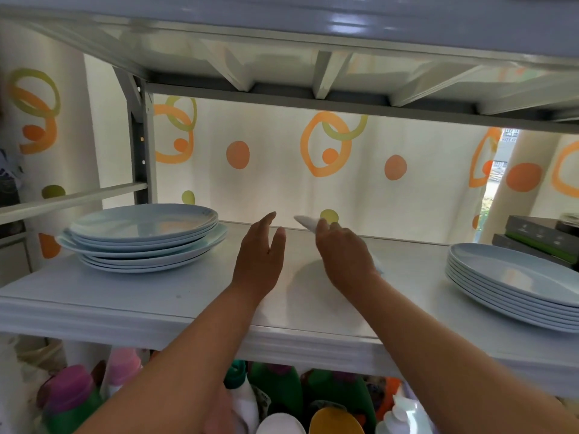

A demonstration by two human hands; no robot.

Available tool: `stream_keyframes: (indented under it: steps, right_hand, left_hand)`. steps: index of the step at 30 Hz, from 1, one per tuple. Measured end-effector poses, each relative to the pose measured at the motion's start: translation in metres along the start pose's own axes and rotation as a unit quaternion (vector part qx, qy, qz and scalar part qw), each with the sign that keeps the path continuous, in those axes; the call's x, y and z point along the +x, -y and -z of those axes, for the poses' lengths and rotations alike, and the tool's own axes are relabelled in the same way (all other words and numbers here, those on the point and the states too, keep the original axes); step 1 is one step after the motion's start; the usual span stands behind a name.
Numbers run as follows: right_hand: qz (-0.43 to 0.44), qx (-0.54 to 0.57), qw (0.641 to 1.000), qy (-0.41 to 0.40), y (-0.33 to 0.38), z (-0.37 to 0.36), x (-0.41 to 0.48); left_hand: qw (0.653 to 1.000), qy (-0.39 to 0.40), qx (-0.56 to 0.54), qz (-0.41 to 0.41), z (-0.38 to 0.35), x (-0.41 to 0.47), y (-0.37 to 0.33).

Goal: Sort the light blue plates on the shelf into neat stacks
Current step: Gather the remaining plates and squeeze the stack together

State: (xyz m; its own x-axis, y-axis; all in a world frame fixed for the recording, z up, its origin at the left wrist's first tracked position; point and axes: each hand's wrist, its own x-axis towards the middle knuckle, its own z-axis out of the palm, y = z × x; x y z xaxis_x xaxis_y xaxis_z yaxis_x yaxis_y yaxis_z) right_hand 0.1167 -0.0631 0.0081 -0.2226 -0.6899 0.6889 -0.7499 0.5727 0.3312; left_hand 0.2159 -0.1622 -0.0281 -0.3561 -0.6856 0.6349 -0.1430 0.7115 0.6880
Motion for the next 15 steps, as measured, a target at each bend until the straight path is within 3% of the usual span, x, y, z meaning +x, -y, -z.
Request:
stream_keyframes:
  steps: [3, 6, 11, 13, 15]
  right_hand:
    - [-0.023, 0.095, 0.992, -0.085, -0.038, 0.005, -0.006]
    - [-0.104, 0.216, 0.955, -0.172, -0.070, 0.015, -0.018]
    - [-0.260, 0.321, 0.891, -0.189, -0.107, 0.045, -0.039]
    - [-0.340, 0.367, 0.844, -0.195, -0.125, 0.055, -0.047]
    - [-0.442, 0.440, 0.758, -0.190, -0.149, 0.058, -0.051]
  left_hand:
    - [0.999, 0.045, -0.023, 0.019, -0.006, -0.003, -0.008]
    - [0.995, 0.081, -0.051, 0.028, -0.017, -0.009, -0.028]
    - [0.990, 0.086, -0.108, -0.004, -0.045, -0.020, -0.078]
    - [0.985, 0.098, -0.143, -0.015, -0.058, -0.024, -0.099]
    - [0.978, 0.106, -0.178, -0.029, -0.069, -0.028, -0.117]
